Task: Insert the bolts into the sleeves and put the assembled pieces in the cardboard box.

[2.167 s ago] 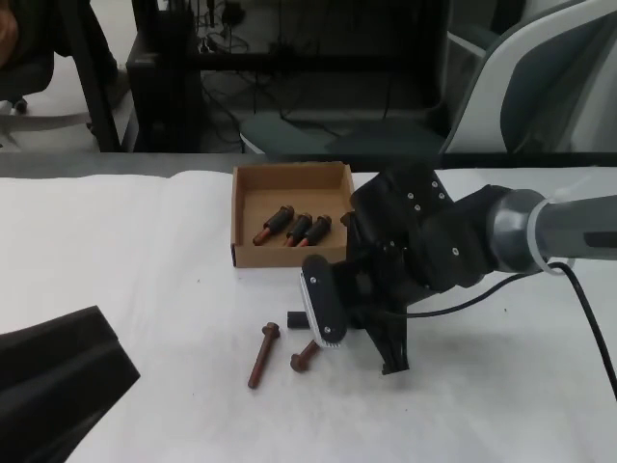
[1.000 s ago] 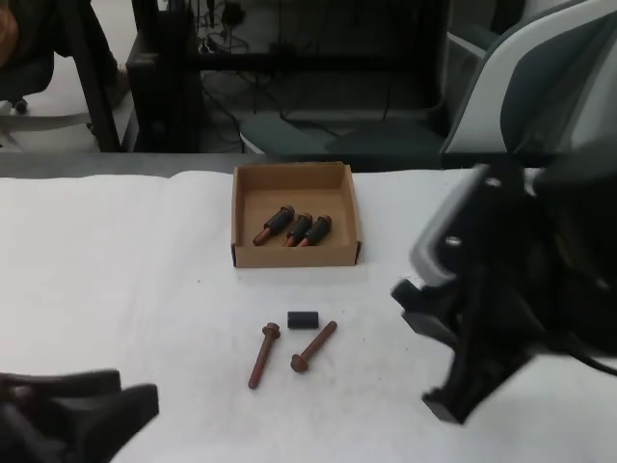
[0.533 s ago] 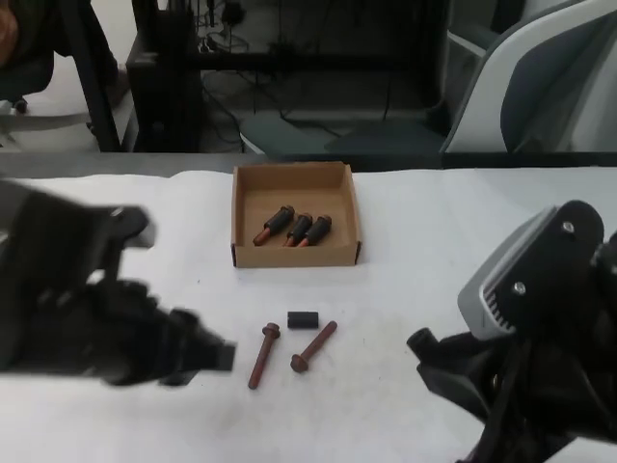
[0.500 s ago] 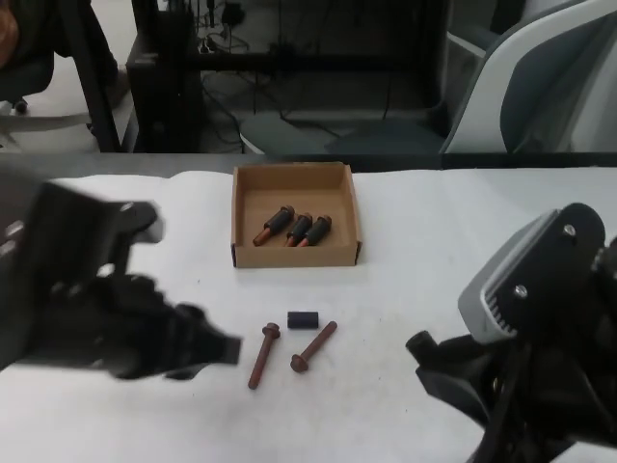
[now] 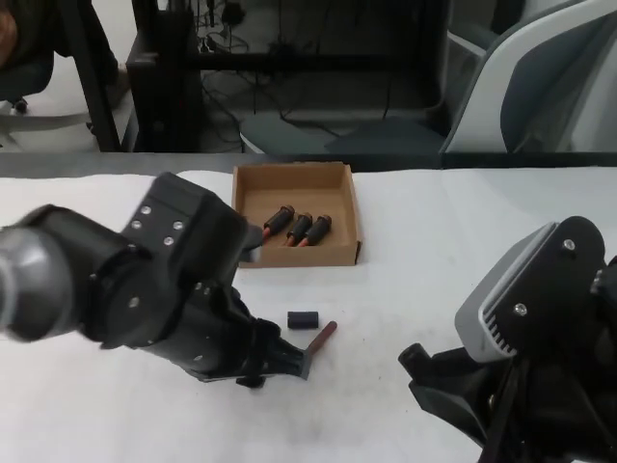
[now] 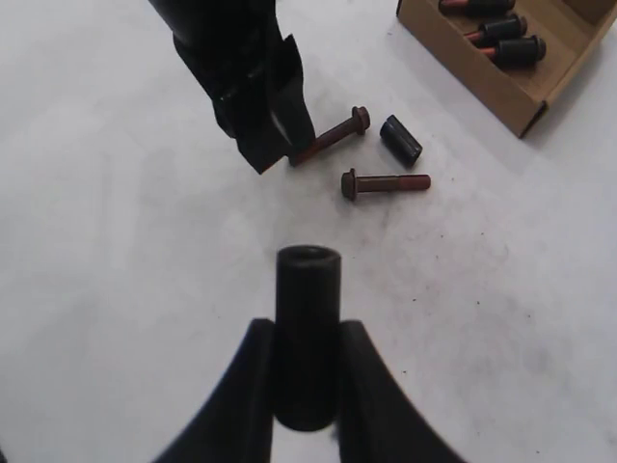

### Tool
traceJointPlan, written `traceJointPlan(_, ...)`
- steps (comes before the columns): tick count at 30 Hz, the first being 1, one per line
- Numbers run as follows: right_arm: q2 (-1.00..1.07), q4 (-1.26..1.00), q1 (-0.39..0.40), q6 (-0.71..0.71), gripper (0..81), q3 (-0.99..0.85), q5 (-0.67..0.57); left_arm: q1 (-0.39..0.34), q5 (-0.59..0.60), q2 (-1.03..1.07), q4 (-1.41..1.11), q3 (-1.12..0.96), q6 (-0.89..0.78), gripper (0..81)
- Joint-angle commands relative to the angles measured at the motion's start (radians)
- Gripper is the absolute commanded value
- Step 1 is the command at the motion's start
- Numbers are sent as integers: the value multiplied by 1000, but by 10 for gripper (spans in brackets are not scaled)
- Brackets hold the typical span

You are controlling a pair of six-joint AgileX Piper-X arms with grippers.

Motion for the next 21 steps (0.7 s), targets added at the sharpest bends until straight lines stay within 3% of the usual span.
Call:
traceJointPlan(1,-13,-6,1,8,6,-2,-17,-2,-21,34,-2,-40,3,454)
traceJointPlan(21,-13,-6,1,8,6,-2,-67,3,-74,206,2,-166,53,454)
